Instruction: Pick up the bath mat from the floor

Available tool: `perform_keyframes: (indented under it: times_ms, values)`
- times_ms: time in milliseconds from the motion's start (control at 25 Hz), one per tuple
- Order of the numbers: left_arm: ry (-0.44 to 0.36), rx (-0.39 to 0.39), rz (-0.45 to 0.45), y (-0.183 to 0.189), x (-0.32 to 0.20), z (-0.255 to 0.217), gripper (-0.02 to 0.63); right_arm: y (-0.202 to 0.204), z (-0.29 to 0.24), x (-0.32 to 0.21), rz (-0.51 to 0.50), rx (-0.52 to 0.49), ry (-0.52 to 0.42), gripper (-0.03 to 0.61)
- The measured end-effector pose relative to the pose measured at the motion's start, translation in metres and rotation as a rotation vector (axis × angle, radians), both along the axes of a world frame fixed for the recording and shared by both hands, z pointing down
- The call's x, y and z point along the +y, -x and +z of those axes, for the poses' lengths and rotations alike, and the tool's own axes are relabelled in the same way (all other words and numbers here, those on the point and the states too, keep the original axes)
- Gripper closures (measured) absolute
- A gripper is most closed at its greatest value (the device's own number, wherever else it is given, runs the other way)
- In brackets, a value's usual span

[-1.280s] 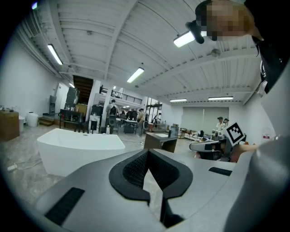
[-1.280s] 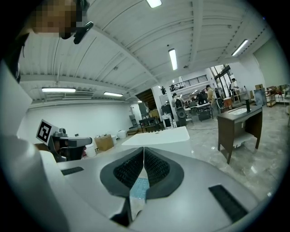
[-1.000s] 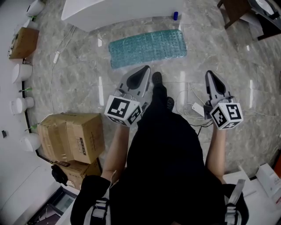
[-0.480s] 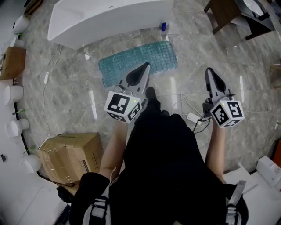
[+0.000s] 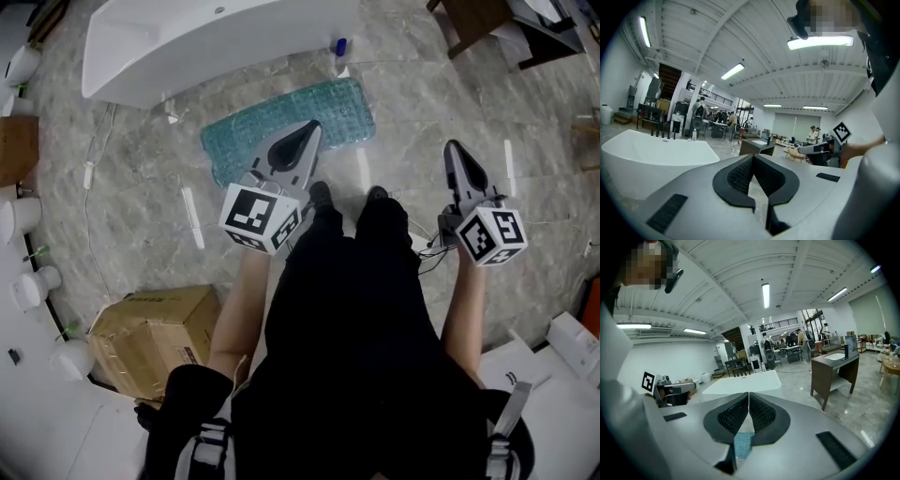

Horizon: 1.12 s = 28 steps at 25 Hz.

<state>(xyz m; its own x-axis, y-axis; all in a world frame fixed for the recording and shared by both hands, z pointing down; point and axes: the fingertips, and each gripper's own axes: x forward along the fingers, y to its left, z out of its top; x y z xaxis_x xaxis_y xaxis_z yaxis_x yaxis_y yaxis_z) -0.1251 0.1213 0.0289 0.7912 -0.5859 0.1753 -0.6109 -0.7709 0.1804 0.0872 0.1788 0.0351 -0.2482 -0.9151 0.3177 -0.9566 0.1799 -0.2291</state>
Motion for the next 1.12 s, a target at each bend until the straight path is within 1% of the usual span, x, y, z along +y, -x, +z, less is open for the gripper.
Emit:
perform_keyframes:
  times_ms: [200,400,640,760,960,1120]
  values:
    - [0.029,-0.007,-0.024,-0.003,-0.022,0.011,0.601,-0.005,0.000,-0.031,-0.028,0.006,-0.001,0.564]
    - [0.035,-0.014,-0.073,-0.018,-0.053,0.016,0.601,-0.023,0.010,-0.070,-0.070,-0.008,0.014,0.565]
    - [0.032,-0.033,-0.167,-0.048,-0.096,0.012,0.601,-0.062,0.018,-0.131,-0.149,-0.037,0.024,0.565]
    - [0.027,-0.043,-0.225,-0.068,-0.118,0.005,0.601,-0.084,0.024,-0.166,-0.209,-0.063,0.035,0.564]
    - [0.030,-0.048,-0.321,-0.105,-0.149,0.005,0.601,-0.114,0.039,-0.221,-0.330,-0.075,0.058,0.563]
    - [0.060,-0.036,-0.404,-0.131,-0.167,0.011,0.601,-0.129,0.072,-0.252,-0.420,-0.109,0.129,0.563]
